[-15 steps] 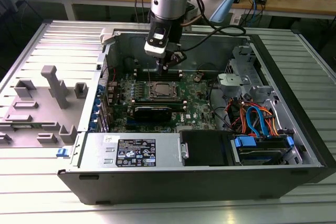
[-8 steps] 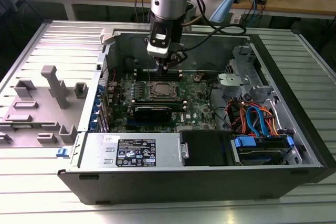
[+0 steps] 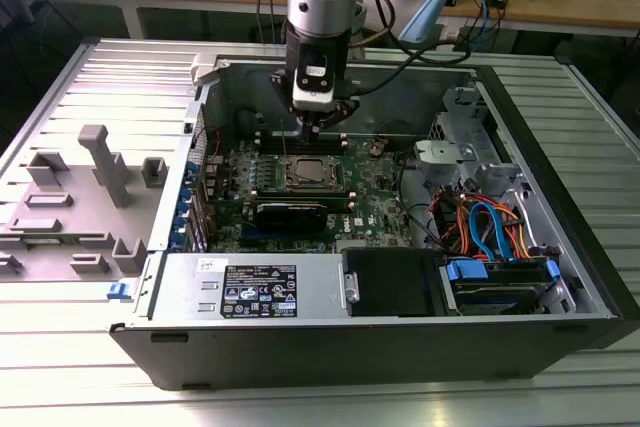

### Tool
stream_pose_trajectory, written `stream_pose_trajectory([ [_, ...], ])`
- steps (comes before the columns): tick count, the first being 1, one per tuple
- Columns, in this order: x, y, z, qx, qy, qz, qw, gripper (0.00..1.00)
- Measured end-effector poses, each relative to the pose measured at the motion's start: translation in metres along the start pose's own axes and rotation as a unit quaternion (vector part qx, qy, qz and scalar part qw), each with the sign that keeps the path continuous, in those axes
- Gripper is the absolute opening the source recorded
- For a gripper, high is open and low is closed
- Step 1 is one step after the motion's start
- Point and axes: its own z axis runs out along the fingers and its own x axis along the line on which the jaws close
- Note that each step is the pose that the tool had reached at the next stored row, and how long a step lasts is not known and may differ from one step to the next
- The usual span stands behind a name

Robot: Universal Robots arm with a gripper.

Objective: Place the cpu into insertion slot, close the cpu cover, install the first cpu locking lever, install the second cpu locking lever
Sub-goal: 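Install the first cpu locking lever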

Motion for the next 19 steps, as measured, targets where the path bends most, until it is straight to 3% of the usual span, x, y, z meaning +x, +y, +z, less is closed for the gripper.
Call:
stream_pose_trajectory([
  [5,0.0,0.0,0.0,0.0007,0.0,-0.031,0.99951,0.11],
  [7,0.0,0.0,0.0,0.001,0.0001,-0.048,0.99884,0.11],
  [19,0.0,0.0,0.0,0.0011,0.0,-0.055,0.9985,0.11],
])
